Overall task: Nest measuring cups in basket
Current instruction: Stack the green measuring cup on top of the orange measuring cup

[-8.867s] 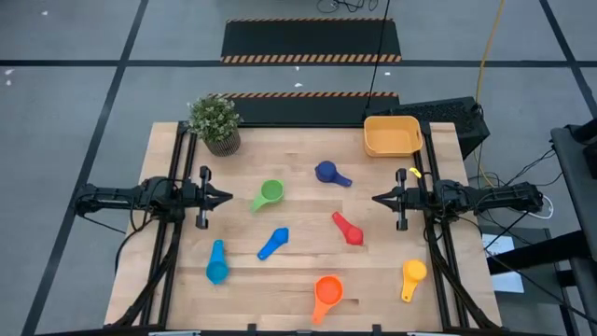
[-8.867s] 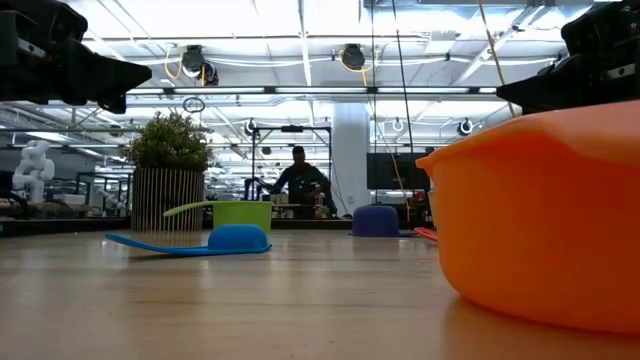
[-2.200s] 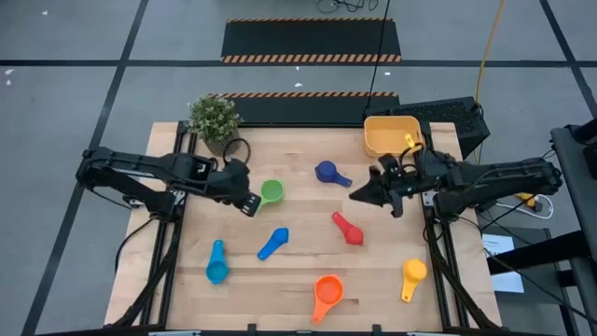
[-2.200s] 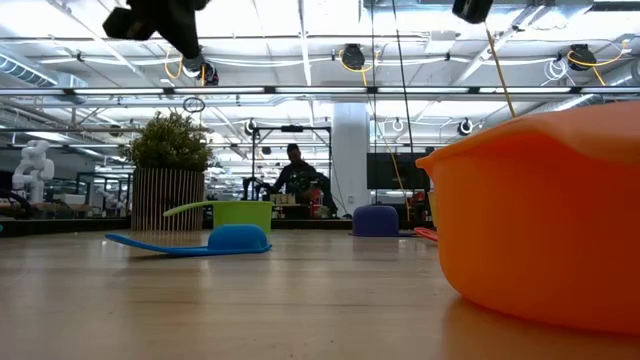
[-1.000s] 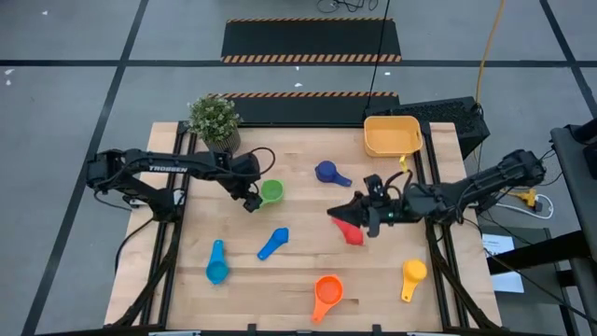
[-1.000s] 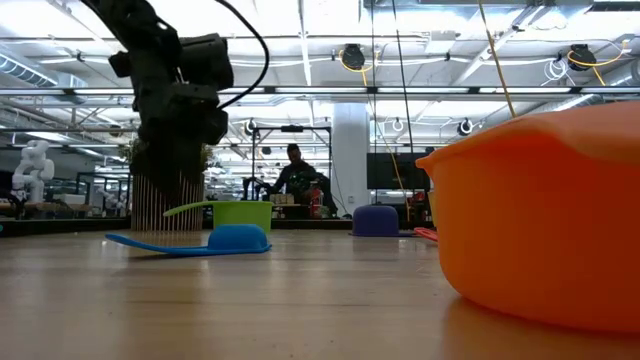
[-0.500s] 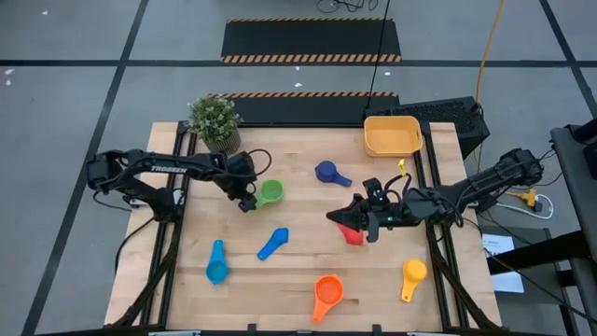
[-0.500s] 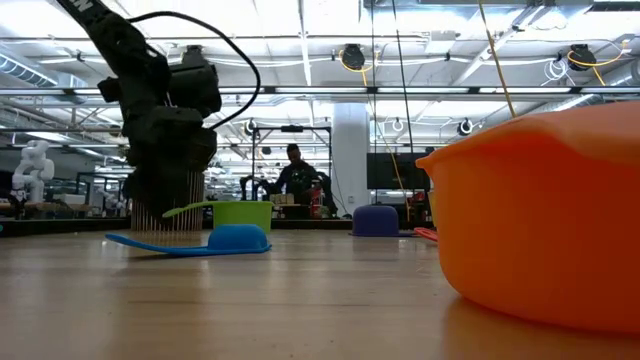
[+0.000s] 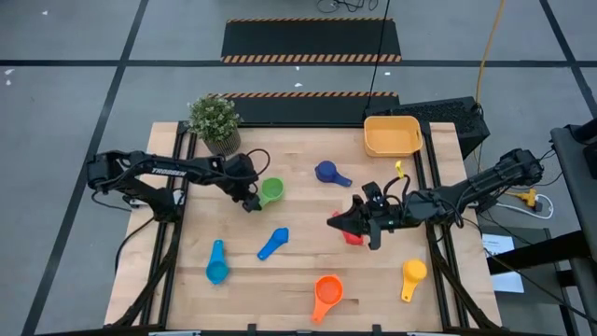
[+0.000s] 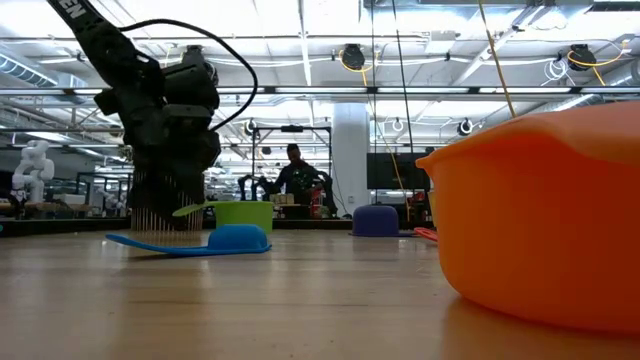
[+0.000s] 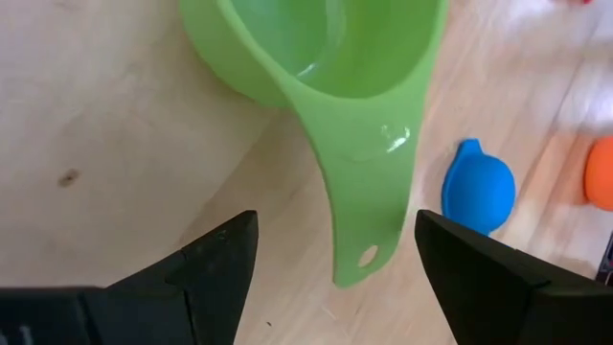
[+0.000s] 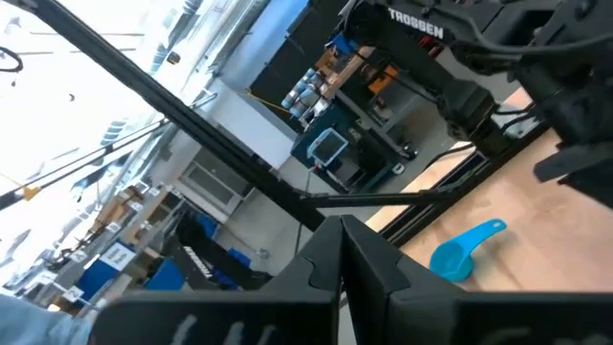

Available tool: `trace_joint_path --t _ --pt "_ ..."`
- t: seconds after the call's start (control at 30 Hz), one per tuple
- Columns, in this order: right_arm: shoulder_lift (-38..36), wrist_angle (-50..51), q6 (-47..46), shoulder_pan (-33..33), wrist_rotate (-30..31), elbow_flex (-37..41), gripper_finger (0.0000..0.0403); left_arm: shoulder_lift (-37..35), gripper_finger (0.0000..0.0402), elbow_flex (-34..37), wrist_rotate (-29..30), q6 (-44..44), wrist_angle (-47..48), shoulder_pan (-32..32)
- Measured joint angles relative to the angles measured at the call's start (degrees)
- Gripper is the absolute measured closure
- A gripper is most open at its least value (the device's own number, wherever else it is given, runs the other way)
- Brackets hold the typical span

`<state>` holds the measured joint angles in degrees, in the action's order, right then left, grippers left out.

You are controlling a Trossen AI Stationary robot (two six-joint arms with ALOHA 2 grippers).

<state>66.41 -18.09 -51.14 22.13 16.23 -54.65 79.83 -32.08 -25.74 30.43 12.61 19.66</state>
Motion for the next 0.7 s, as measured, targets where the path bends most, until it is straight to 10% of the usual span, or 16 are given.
trace_joint_path --t 0.37,0.7 --pt "-0.3 0.5 3.0 0.0 0.0 0.0 0.0403 2.1 0.0127 0.0 -0.8 -1.3 -2.3 -1.0" --pt "-0.5 0.6 3.0 0.0 0.0 0.0 0.0403 7.4 0.0292 0.0 -2.6 0.2 -11.3 -2.6"
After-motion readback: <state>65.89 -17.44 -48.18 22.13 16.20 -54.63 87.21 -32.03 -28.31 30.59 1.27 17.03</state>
